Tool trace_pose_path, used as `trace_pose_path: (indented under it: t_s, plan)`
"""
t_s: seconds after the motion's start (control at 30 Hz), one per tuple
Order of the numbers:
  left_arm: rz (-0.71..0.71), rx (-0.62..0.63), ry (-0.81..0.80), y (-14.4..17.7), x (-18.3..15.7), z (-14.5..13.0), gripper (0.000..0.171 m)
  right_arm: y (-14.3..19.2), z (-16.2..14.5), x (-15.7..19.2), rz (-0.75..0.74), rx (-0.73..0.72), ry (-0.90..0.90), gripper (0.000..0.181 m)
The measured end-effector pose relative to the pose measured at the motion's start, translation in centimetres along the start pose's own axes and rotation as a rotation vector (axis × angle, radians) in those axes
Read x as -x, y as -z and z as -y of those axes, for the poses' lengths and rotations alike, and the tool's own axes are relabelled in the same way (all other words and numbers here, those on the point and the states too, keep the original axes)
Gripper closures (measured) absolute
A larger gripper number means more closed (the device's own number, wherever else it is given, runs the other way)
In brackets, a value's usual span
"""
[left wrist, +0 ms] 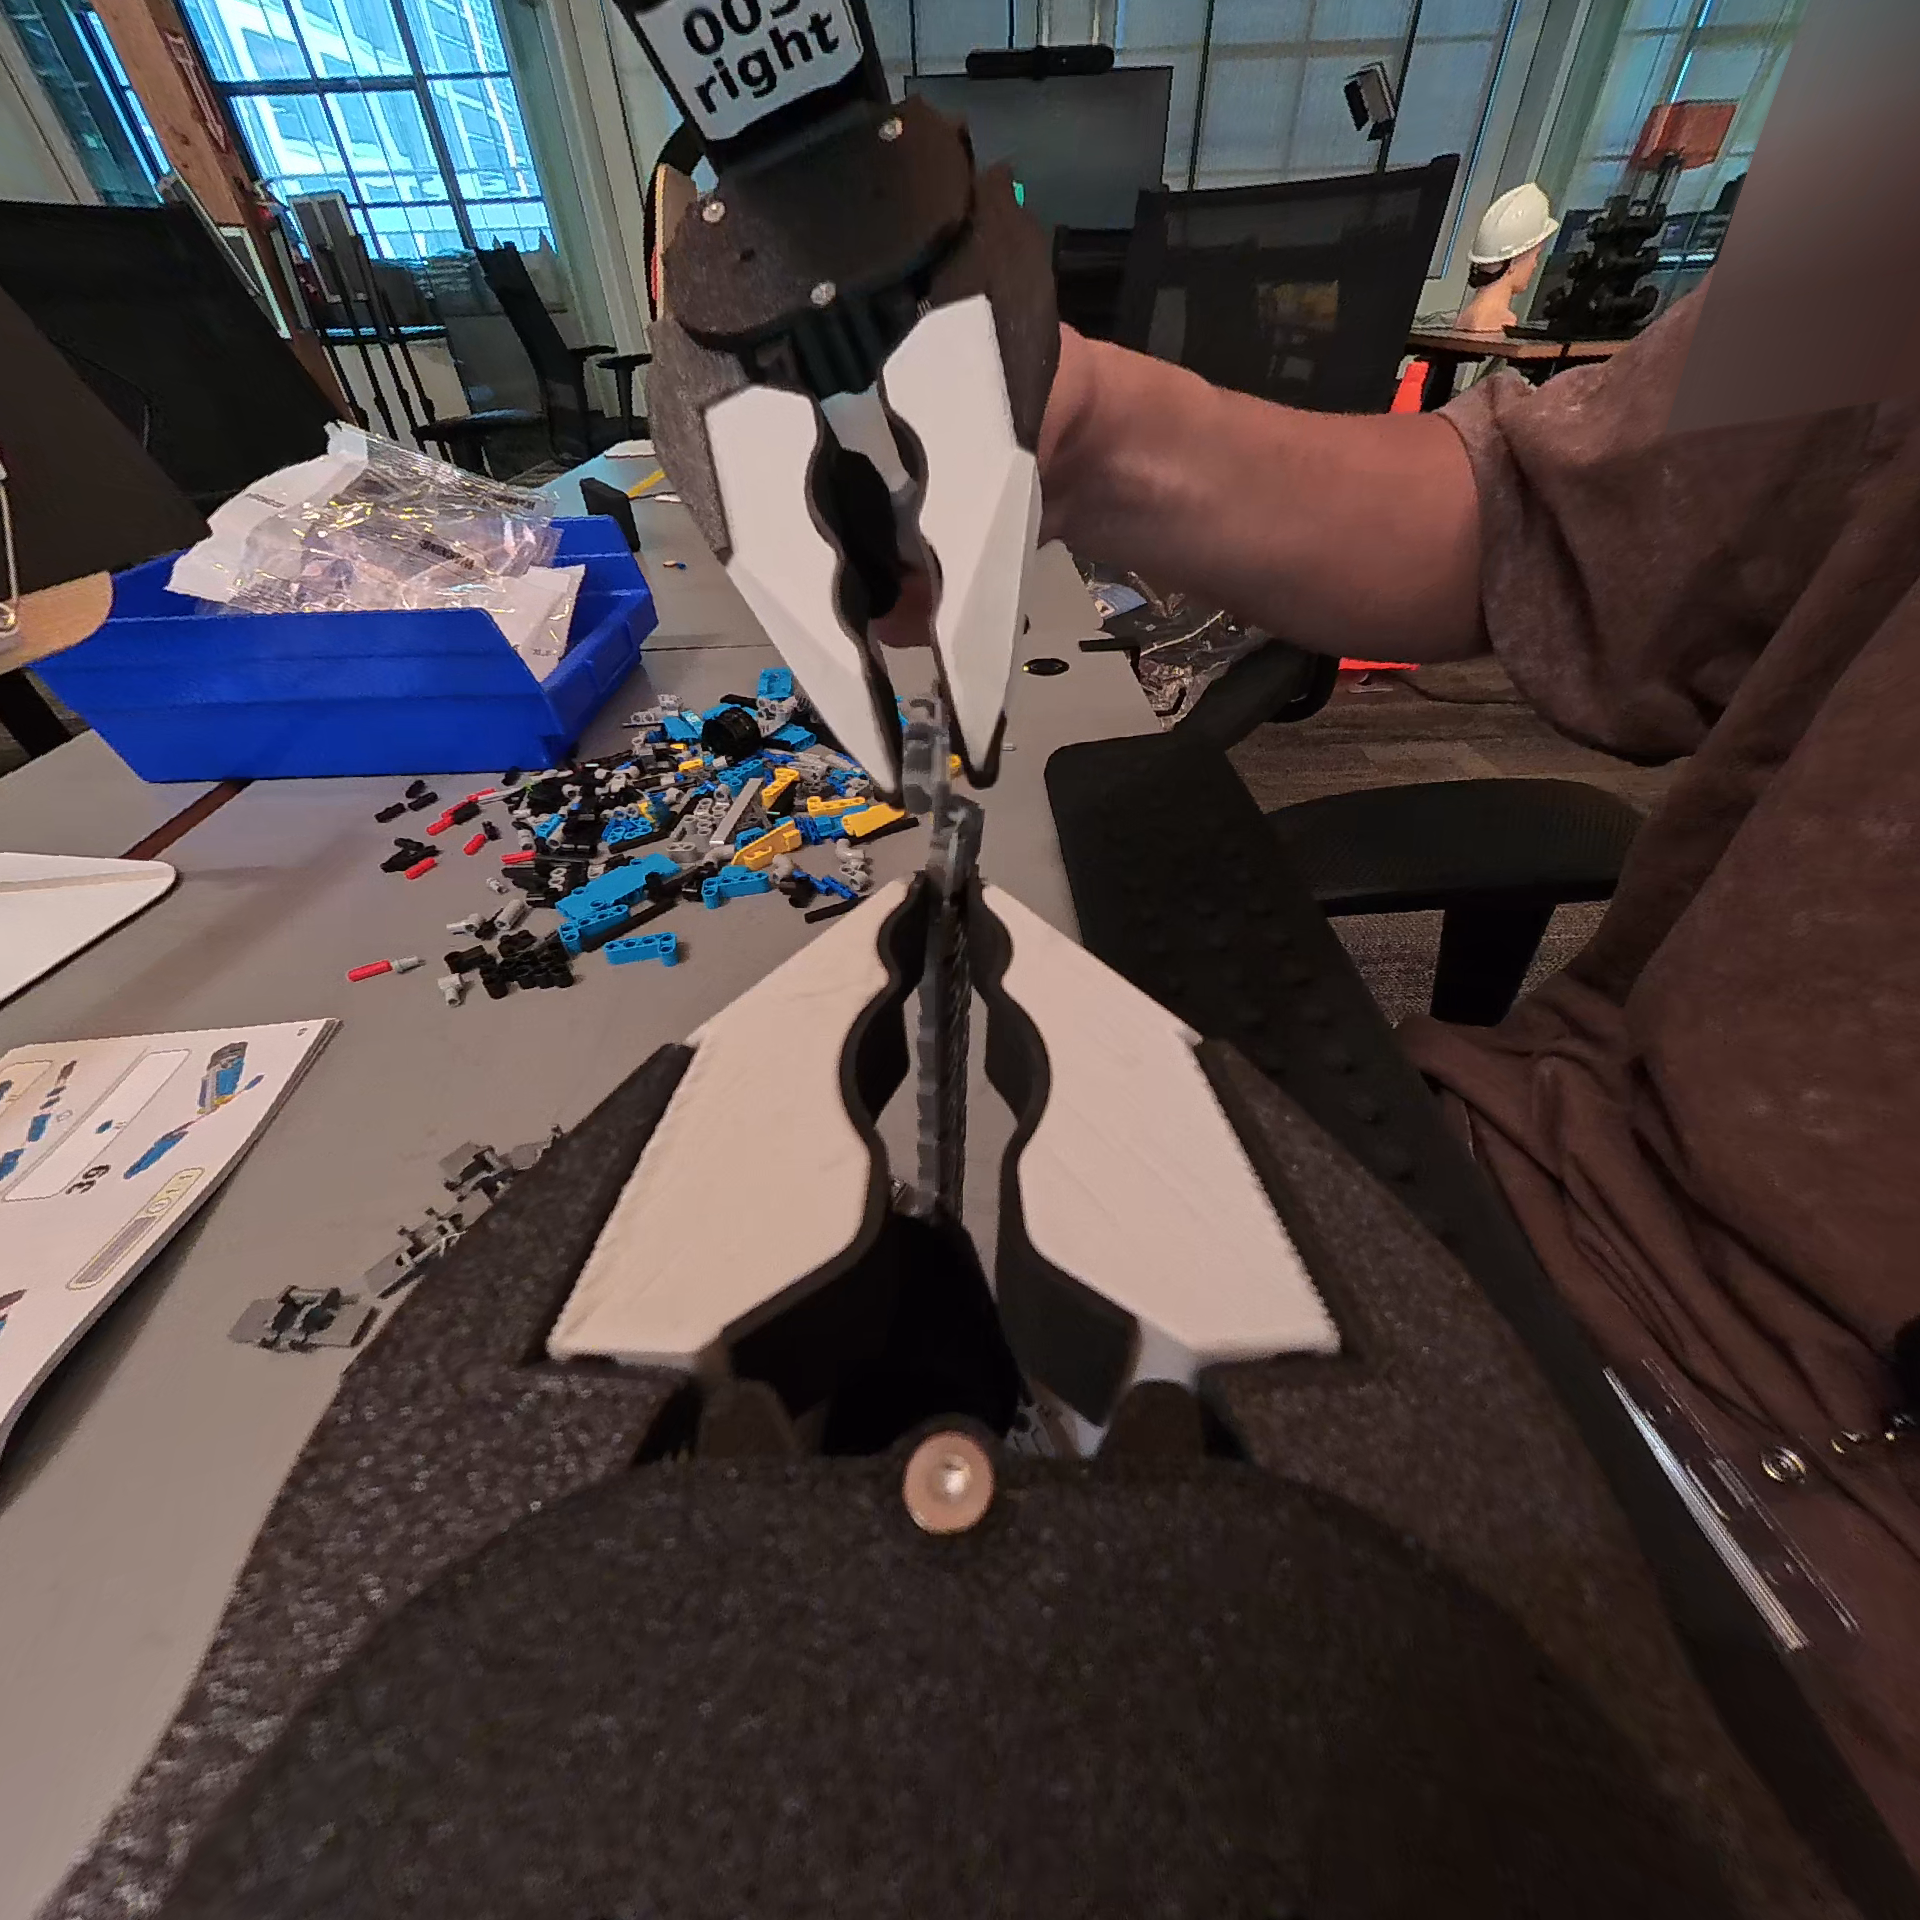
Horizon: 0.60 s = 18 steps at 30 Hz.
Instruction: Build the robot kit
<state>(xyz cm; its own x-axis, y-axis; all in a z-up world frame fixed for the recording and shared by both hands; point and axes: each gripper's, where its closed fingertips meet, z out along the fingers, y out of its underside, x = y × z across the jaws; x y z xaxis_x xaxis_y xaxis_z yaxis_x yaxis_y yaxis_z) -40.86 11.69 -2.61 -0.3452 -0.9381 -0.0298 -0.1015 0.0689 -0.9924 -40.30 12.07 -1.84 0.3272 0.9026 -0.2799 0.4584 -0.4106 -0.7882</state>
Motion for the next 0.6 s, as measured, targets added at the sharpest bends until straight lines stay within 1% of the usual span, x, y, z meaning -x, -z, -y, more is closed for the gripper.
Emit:
trace_pose_path:
  t_s: [0.07,0.3,0.47,0.6]
  plan:
    - [-0.003,-0.004,-0.001,0.03,-0.05,0.06,0.165,-0.11,-0.43,0.08,0.010,0.022,-0.010,0.172]
    - [-0.008,0.007,-0.007,-0.06,-0.15,-0.15,0.165,-0.37,-0.76,0.17,0.036,0.014,-0.027,0.172]
    - [0.005,0.011,-0.011,-0.04,0.02,-0.21,0.165,-0.77,-1.07,0.68,0.058,0.036,-0.027,0.160]
    - [0.007,0.008,0.001,0.00,0.18,-0.16,0.165,-0.75,-0.89,0.45,0.021,0.039,0.003,0.162]
